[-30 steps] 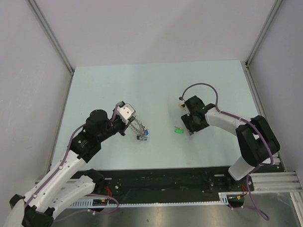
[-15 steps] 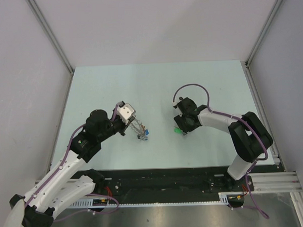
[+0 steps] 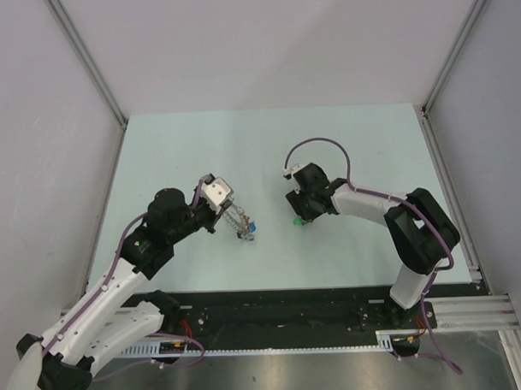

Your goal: Put the keys on the keyring

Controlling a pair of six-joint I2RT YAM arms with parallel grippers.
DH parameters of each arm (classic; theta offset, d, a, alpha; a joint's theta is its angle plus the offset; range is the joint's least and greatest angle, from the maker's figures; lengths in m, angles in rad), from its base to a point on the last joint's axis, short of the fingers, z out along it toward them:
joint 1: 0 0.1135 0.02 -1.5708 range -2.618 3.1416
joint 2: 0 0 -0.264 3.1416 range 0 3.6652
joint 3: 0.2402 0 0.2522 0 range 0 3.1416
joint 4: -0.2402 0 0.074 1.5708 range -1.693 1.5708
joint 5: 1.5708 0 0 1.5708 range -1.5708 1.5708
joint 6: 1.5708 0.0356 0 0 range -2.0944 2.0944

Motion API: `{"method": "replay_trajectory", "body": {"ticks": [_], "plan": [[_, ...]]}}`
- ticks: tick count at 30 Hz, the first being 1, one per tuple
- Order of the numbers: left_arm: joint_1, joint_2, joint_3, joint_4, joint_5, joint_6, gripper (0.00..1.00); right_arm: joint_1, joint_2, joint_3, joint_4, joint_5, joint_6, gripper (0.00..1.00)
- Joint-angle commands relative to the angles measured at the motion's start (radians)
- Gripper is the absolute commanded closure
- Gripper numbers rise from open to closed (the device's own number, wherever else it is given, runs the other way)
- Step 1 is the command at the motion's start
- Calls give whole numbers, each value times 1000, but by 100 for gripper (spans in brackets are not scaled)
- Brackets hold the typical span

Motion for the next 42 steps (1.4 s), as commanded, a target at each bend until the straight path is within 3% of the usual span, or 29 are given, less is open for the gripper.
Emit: {"method": "replay_trajectory", "body": {"ticks": [1, 6, 17, 33, 42], "plan": [[5, -13, 36, 49, 2, 14, 99, -1, -6, 40, 50, -20, -4, 44], [5, -13, 36, 50, 5, 14, 99, -12, -55, 41, 1, -75, -25, 44], [5, -19, 37, 46, 11, 16, 100, -227, -42, 37, -18, -476, -73, 51], [5, -21, 39, 47, 12, 19, 100, -273, 73, 23, 24, -589, -22, 50], [4, -19, 39, 44, 15, 16, 100, -229, -2, -72, 21, -613, 33, 50]]}}
